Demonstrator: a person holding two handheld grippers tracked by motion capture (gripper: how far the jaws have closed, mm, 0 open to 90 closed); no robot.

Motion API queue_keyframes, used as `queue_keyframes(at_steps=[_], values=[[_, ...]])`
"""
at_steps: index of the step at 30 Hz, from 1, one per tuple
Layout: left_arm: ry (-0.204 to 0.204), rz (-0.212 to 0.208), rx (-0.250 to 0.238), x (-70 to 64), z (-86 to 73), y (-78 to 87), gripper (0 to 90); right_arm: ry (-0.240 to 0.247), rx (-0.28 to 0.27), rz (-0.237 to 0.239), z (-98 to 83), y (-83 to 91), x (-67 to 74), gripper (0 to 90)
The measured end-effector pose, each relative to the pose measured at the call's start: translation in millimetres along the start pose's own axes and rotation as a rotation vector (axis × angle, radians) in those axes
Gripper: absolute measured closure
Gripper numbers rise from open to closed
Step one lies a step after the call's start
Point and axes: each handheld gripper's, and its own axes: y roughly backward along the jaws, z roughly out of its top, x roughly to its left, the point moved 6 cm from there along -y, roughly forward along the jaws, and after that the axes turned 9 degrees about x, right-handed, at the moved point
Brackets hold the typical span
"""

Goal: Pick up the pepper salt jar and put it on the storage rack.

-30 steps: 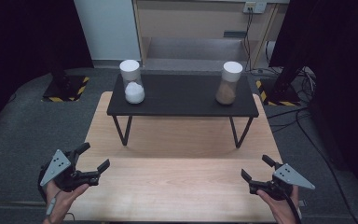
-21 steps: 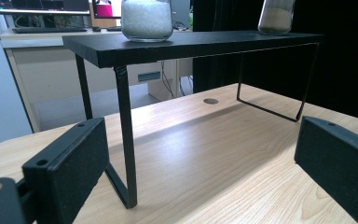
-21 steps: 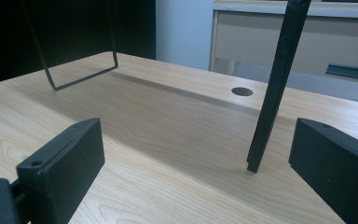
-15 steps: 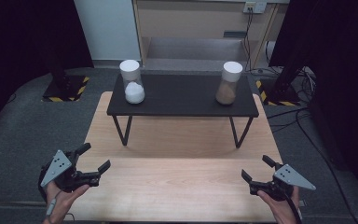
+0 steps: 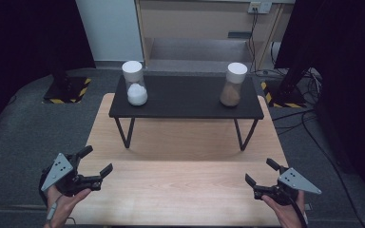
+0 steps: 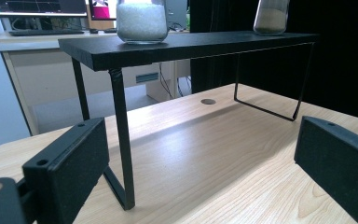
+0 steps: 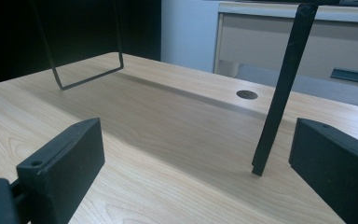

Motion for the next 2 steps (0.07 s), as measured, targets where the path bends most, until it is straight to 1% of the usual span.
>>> queue_keyframes(at_steps=[2], values=[[0.000, 0.000, 0.003, 0.3, 0.1, -0.5, 2.0, -0.009, -0.003, -0.003, -0.7, 0.1, -1.5, 3.6]])
